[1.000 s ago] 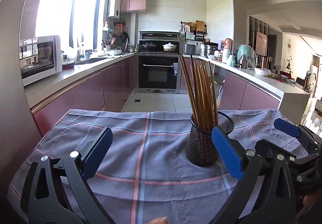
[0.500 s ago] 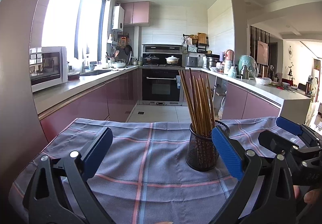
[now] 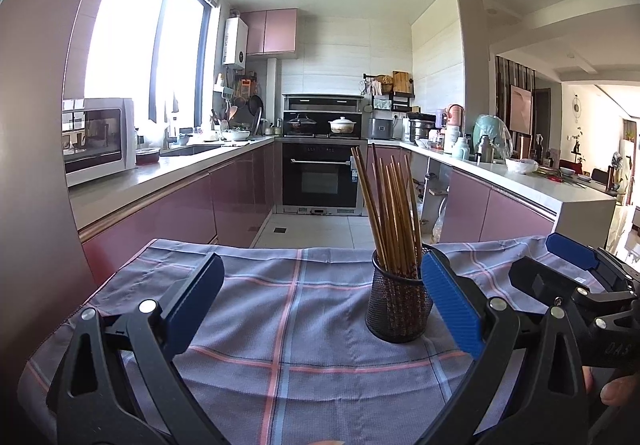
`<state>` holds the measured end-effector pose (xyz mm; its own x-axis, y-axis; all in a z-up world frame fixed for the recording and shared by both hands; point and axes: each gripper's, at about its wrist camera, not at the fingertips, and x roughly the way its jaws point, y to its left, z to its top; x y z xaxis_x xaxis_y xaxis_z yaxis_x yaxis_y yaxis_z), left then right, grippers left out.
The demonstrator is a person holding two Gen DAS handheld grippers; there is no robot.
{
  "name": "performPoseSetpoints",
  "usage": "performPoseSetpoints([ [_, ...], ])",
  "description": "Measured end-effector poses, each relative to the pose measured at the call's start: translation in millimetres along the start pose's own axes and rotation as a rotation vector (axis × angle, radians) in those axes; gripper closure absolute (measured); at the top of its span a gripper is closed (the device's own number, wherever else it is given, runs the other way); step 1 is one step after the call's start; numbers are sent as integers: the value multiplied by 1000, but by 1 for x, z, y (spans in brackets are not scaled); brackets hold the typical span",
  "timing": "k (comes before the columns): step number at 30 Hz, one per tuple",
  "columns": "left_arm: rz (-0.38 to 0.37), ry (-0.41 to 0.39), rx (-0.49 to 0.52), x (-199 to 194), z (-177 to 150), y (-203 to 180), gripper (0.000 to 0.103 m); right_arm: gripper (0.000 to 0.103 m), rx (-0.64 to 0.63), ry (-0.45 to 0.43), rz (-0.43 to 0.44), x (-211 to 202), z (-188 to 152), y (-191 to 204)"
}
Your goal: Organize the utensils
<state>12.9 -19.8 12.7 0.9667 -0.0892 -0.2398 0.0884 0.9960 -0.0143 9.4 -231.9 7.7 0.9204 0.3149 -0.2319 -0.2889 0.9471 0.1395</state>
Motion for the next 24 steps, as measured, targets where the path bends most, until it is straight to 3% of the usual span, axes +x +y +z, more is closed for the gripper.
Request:
performPoseSetpoints([
  [24, 10, 2, -9, -1, 0, -1, 6, 6, -5, 0, 11, 3, 0, 2],
])
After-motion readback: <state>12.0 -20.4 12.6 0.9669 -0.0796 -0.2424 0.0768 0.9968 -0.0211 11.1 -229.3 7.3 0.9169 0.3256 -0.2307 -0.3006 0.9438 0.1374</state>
